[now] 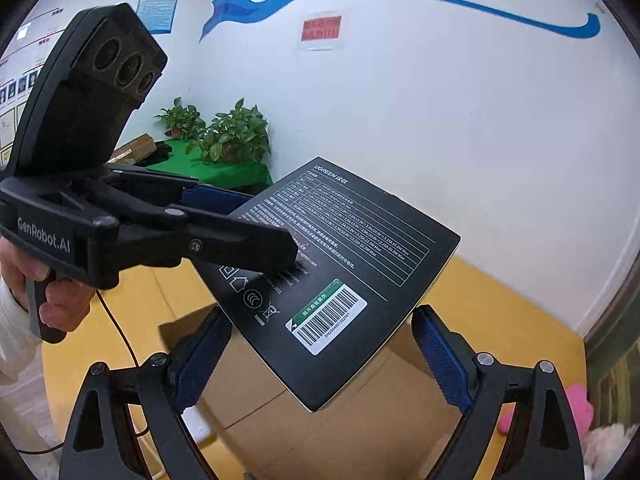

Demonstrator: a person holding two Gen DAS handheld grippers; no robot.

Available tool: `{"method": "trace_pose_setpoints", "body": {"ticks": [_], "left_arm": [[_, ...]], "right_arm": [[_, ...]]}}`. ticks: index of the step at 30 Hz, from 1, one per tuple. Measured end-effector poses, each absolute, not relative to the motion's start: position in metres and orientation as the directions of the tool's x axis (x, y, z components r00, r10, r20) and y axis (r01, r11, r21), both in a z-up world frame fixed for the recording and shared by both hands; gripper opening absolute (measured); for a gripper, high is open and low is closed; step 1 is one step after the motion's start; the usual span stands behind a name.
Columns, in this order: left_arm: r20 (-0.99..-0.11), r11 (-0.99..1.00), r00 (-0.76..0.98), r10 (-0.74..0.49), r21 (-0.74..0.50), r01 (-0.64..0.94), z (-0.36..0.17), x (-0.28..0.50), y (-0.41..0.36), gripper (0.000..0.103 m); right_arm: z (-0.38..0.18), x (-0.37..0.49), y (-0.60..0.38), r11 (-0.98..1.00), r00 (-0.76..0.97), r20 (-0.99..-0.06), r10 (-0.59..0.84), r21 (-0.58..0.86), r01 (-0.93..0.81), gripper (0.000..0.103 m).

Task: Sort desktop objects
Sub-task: 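Carry the black box into the cardboard box and release it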

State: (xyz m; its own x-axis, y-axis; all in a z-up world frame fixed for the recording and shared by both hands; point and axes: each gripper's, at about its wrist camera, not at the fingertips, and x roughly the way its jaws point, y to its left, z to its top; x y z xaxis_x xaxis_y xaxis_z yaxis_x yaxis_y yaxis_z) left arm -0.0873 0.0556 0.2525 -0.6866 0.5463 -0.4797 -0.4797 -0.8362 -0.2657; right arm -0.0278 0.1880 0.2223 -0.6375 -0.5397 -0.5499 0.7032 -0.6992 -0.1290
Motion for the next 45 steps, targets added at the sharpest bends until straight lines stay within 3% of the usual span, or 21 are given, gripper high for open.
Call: {"method": "trace_pose_setpoints", "body": {"ticks": [6,15,20,26,34,41,45], "left_arm": [[-0.542,-0.839,-0.641,0.543,-0.322,-0.438,0.220,-0.158,0.058,0.057],[-0.686,-0.833,-0.473,0.553,-0.441,-0.335,0.097,-0.260,0.070,0.057],[-0.761,-0.848,-0.377,0.529,-0.458,-0.266,0.031,-0.295,0.081,0.057],[-0.816,-0.873,-0.316,0.483,-0.424,-0.239,-0.003,-0.307,0.096,0.057],[-0.831,-0.884,-0.316,0.458,-0.389,-0.258,0.010,-0.290,0.104,0.055],[-0.734,-0.896,-0.521,0.436,-0.298,-0.329,0.106,-0.199,0.054,0.057],[-0.688,-0.918,-0.612,0.389,-0.237,-0.318,0.151,-0.142,0.024,0.061]], "right_arm": [[0.200,-0.096,0.179,-0.693,-0.581,-0.638,-0.505,-0.101,0.714,0.092],[0.085,-0.191,0.190,-0.702,-0.418,-0.774,-0.475,0.047,0.710,0.092],[0.019,-0.225,0.189,-0.720,-0.321,-0.850,-0.417,0.094,0.687,0.092],[-0.029,-0.257,0.191,-0.752,-0.250,-0.883,-0.396,0.156,0.640,0.091],[-0.032,-0.257,0.194,-0.833,-0.319,-0.888,-0.332,0.118,0.541,0.091],[0.027,-0.188,0.212,-0.843,-0.445,-0.814,-0.374,0.098,0.529,0.102],[0.057,-0.130,0.223,-0.831,-0.497,-0.753,-0.431,0.118,0.543,0.103]]}}
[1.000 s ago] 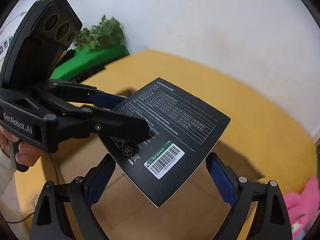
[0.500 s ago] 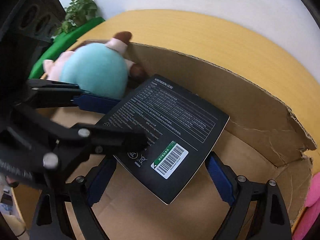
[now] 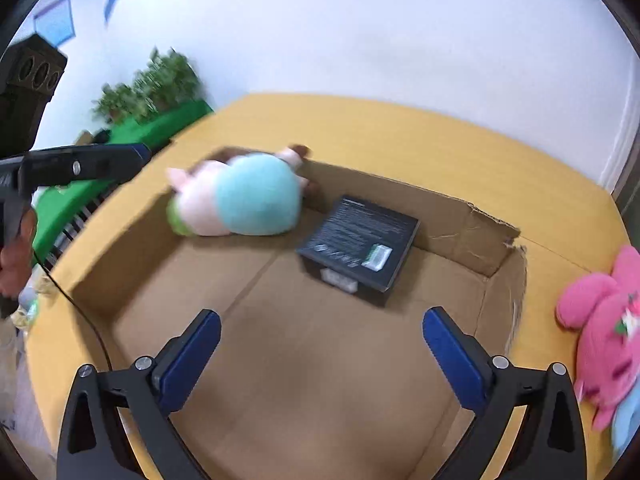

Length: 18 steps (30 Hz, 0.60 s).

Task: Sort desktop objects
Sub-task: 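Carry the black box into the cardboard box and release it, then move the left gripper to the clear phone case and grasp its rim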

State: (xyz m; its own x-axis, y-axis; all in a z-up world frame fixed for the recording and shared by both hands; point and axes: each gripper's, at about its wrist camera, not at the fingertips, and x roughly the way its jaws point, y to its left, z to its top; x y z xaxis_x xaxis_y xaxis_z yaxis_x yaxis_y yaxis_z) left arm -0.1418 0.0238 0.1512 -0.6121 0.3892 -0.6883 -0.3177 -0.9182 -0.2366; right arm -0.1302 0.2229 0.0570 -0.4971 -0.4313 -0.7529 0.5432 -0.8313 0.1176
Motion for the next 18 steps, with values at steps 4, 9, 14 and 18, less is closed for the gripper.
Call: {"method": "trace_pose_setpoints", "body": {"ticks": [4,9,14,18], "left_arm": [[-0.662,-0.939,-0.668,0.339,-0.193,-0.284,0.170,-0.089,0.002,0.063],[-0.677,-0.960,-0.683,0.274,-0.144,-0.241,0.144,-0.051,-0.009,0.068],[-0.725,-0.956,-0.624,0.292,-0.200,-0.215,0.084,-0.030,-0.025,0.068],[-0.760,-0.958,-0.584,0.285,-0.211,-0.192,0.043,-0.026,-0.029,0.068]], "right_arm": [[0.066,-0.082,0.233,-0.853,-0.540,-0.723,-0.432,0.134,0.504,0.103],[0.051,-0.031,0.243,-0.876,-0.555,-0.721,-0.415,0.151,0.458,0.103],[0.009,-0.010,0.240,-0.892,-0.534,-0.756,-0.378,0.143,0.429,0.103],[-0.008,-0.008,0.250,-0.892,-0.519,-0.746,-0.418,0.228,0.391,0.103]]}}
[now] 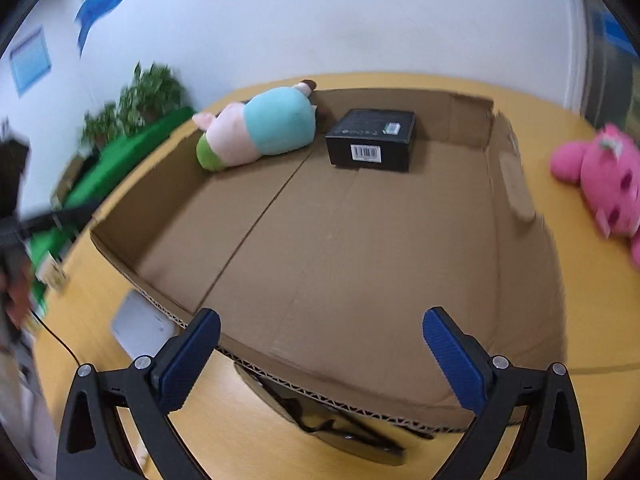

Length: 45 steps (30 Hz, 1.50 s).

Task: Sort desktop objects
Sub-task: 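Move the left gripper to the clear phone case and grasp its rim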

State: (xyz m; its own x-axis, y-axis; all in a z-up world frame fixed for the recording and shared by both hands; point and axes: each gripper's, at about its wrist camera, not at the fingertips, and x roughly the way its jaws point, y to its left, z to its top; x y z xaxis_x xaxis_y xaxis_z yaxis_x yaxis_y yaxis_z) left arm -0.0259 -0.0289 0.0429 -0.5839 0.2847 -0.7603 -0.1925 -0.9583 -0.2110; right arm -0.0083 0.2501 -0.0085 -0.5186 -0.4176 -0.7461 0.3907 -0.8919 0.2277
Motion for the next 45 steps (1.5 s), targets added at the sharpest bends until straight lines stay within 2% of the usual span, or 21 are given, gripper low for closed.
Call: {"method": "trace_pose_setpoints", "body": {"ticks": [2,6,10,15,27,33,36,38,41,45], "left_arm": [[-0.778,-0.960,-0.562,0.280,-0.221,-0.173,0.027,-0.026,-0.033,0.067],[-0.755,-0.961,-0.594,0.277,-0.203,-0.190,0.029,-0.016,-0.037,0.068],[-0.707,-0.954,-0.640,0.301,-0.217,-0.209,0.055,0.006,-0.043,0.068],[-0.672,-0.944,-0.664,0.328,-0.208,-0.255,0.077,0.047,-0.047,0.068],[-0.757,-0.910,-0.505,0.414,-0.360,-0.207,0.021,0.087,-0.073,0.068],[-0.788,-0.892,-0.418,0.451,-0.401,-0.207,-0.001,0.125,-0.075,0.068],[-0.806,-0.889,-0.377,0.457,-0.422,-0.176,-0.014,0.137,-0.075,0.066],[-0.815,-0.891,-0.362,0.453,-0.424,-0.161,-0.022,0.141,-0.073,0.062],[-0.825,-0.887,-0.326,0.461,-0.434,-0.157,-0.032,0.143,-0.066,0.038],[-0.835,-0.898,-0.332,0.439,-0.405,-0.169,-0.037,0.144,-0.055,0.030]], "right_arm": [[-0.011,-0.005,0.253,-0.893,-0.527,-0.736,-0.425,0.245,0.378,0.103],[-0.003,0.009,0.254,-0.894,-0.553,-0.719,-0.422,0.229,0.385,0.103],[0.019,0.040,0.260,-0.876,-0.577,-0.677,-0.457,0.230,0.424,0.103],[0.026,0.082,0.241,-0.815,-0.511,-0.676,-0.531,0.242,0.527,0.103],[-0.035,0.134,0.144,-0.674,-0.301,-0.744,-0.597,0.261,0.691,0.103],[-0.049,0.157,0.129,-0.658,-0.274,-0.793,-0.545,0.202,0.725,0.101],[-0.050,0.160,0.128,-0.680,-0.304,-0.794,-0.526,0.179,0.711,0.091],[-0.051,0.163,0.128,-0.693,-0.322,-0.797,-0.511,0.161,0.703,0.075],[-0.059,0.167,0.127,-0.702,-0.321,-0.821,-0.473,0.131,0.701,0.052],[-0.064,0.172,0.128,-0.710,-0.333,-0.827,-0.453,0.109,0.696,0.041]]}}
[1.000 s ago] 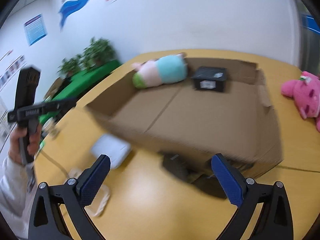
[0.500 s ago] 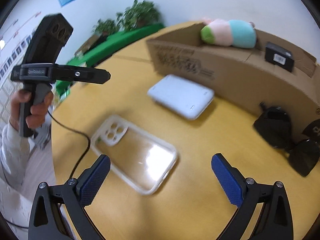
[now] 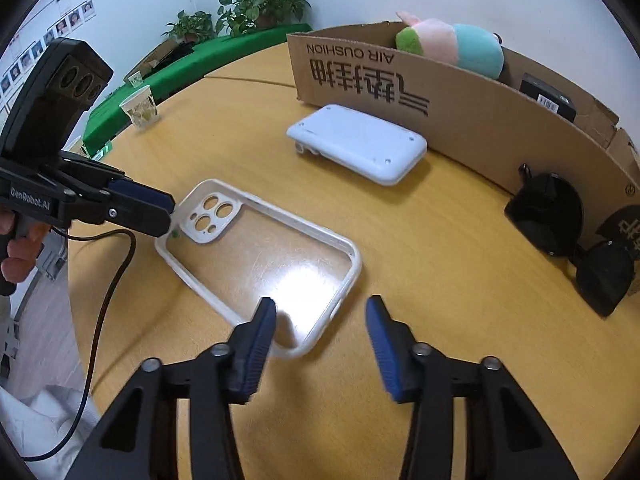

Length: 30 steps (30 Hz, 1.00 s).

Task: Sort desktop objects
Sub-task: 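Move the left gripper to the clear phone case and grasp its rim, then lift the clear phone case and carry it over the cardboard box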

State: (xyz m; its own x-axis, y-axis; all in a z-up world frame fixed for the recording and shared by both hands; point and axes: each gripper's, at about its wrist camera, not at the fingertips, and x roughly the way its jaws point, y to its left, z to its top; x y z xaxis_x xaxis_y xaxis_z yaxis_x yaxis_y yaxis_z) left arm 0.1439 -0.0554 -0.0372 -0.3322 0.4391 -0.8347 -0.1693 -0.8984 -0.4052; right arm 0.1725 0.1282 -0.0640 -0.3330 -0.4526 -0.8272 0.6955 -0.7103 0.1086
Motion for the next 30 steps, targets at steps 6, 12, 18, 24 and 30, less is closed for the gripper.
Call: {"method": "trace_pose_setpoints", "body": {"ticks": [6,12,18,24,30], "left_arm": [[-0.844,-0.905,-0.330,0.423,-0.380,-0.190,-0.039,0.137,-0.043,0.007],[-0.841,-0.893,-0.311,0.442,-0.378,-0.245,-0.039,0.122,-0.011,0.007],[-0.854,-0.897,-0.308,0.420,-0.339,-0.284,-0.037,0.108,0.013,0.005],[-0.898,-0.951,-0.332,0.289,-0.229,-0.208,-0.035,0.103,0.011,0.007],[-0.919,-0.946,-0.253,0.304,-0.260,-0.192,-0.044,0.107,0.015,0.008]], "right_arm": [[-0.065,0.172,0.146,-0.745,-0.372,-0.825,-0.426,0.086,0.661,0.032],[-0.065,0.165,0.193,-0.816,-0.408,-0.825,-0.390,0.105,0.569,0.020],[-0.064,0.166,0.221,-0.853,-0.427,-0.822,-0.375,0.126,0.507,0.016],[-0.066,0.162,0.232,-0.863,-0.438,-0.811,-0.387,0.153,0.481,0.012],[-0.067,0.160,0.239,-0.863,-0.437,-0.797,-0.417,0.195,0.466,0.011]]}}
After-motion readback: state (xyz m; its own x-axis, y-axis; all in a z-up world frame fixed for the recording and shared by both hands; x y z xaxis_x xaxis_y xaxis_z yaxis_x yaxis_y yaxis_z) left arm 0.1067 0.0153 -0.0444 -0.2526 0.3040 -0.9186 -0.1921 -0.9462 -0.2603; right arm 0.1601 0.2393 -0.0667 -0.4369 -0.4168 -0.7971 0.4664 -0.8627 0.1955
